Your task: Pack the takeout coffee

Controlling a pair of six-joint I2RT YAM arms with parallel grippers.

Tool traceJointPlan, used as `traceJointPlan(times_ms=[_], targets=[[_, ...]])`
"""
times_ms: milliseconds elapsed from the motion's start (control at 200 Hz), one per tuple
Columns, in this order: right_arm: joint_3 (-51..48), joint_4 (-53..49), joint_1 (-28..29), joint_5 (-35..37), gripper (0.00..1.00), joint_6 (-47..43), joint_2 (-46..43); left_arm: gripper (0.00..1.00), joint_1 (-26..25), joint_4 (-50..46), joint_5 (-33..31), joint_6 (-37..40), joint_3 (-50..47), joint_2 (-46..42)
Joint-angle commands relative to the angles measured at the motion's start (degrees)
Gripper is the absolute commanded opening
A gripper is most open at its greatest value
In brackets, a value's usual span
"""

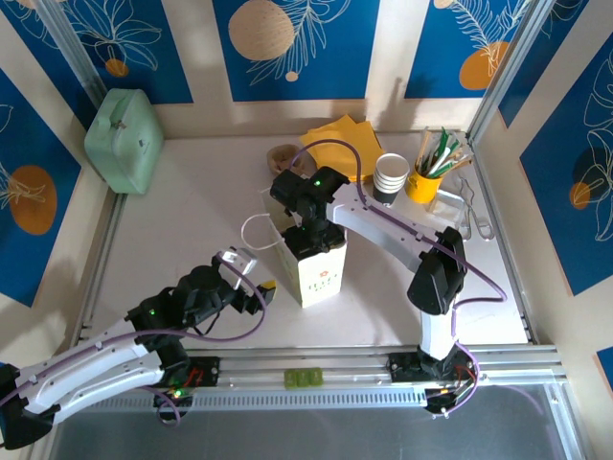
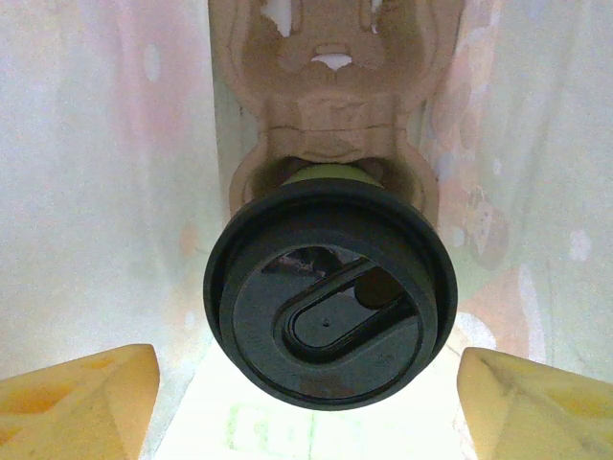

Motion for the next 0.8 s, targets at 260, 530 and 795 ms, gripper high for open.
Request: traceJointPlan(times_ms=[260,530,795], targets=[[1.96,-1.16,0.67,0.15,0.81,0.84,-4.73,0.97,-0.44,-0.04,-1.01,0.15,1.88,-0.7],[3.51,-1.51,0.64,-0.02,0.8,1.13,-6.12,0.97,-0.37,-0.04,-0.98,0.09,1.89,-0.71],[6.14,-1.86,0.73,-0.04,0.78,0.92,-7.17,0.97,-0.37,-0.01,-1.08,-0.04,1.98,-0.62]])
